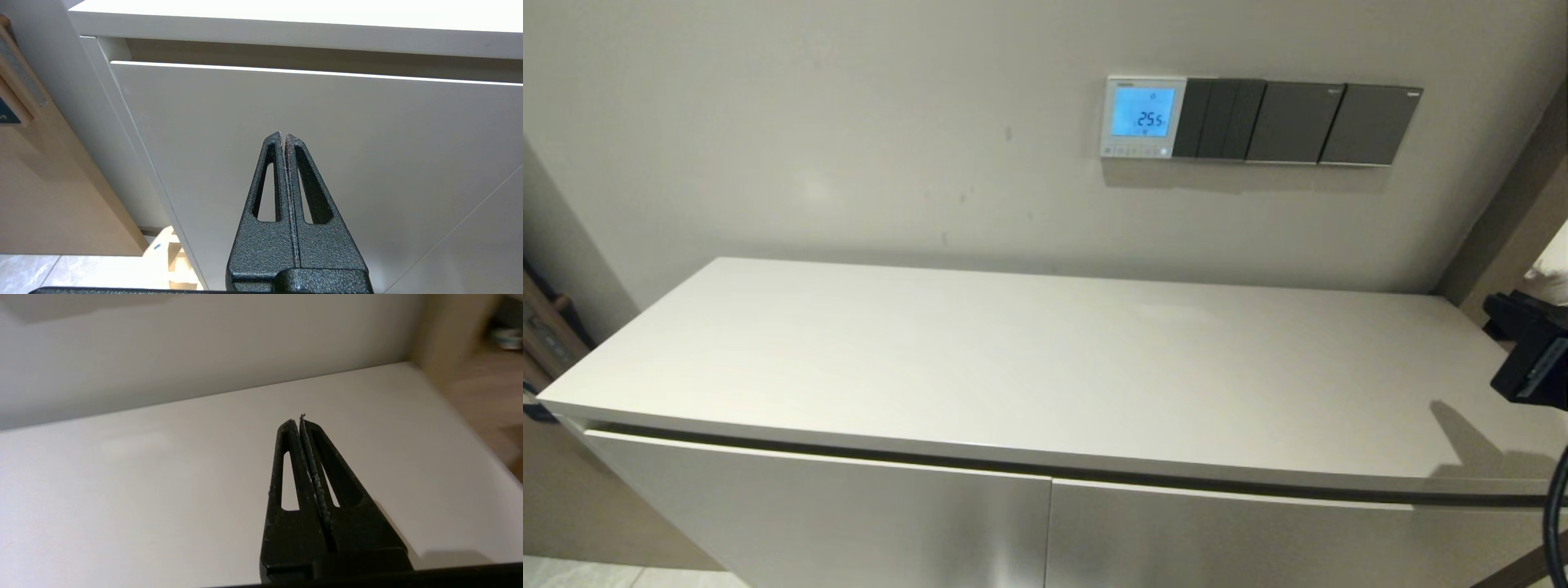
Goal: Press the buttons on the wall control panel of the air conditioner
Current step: Turn off the central air conditioner
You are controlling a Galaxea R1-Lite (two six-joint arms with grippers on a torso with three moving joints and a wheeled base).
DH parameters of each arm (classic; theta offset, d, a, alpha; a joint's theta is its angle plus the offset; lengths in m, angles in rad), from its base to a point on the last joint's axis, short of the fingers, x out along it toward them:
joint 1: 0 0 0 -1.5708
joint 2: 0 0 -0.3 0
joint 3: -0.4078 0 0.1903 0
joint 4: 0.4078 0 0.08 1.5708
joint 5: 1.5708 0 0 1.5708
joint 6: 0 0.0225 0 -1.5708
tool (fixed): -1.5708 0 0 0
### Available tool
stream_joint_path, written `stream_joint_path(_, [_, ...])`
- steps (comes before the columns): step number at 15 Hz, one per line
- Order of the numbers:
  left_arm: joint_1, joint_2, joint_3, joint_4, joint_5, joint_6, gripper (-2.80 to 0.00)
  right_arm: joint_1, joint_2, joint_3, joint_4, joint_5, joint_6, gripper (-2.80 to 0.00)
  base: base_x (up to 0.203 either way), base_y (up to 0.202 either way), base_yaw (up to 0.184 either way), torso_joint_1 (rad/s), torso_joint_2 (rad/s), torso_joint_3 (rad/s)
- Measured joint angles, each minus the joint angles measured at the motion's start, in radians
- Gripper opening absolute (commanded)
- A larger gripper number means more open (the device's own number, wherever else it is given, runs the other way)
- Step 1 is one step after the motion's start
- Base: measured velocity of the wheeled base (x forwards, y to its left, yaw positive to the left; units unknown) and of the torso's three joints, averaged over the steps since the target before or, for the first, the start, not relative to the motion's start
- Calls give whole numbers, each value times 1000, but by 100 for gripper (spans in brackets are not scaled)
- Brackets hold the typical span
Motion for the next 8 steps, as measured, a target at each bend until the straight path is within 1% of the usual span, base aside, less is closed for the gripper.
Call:
stream_joint_path(2, [0,0,0,0,0,0,-280,4,-39,21,4,-78,6,-280,0,0,0,0,0,0])
stream_joint_path(5, [0,0,0,0,0,0,-280,6,-87,57,6,-169,5,-280,0,0,0,0,0,0])
stream_joint_path(8, [0,0,0,0,0,0,-280,2,-136,72,12,-217,-9,-280,0,0,0,0,0,0])
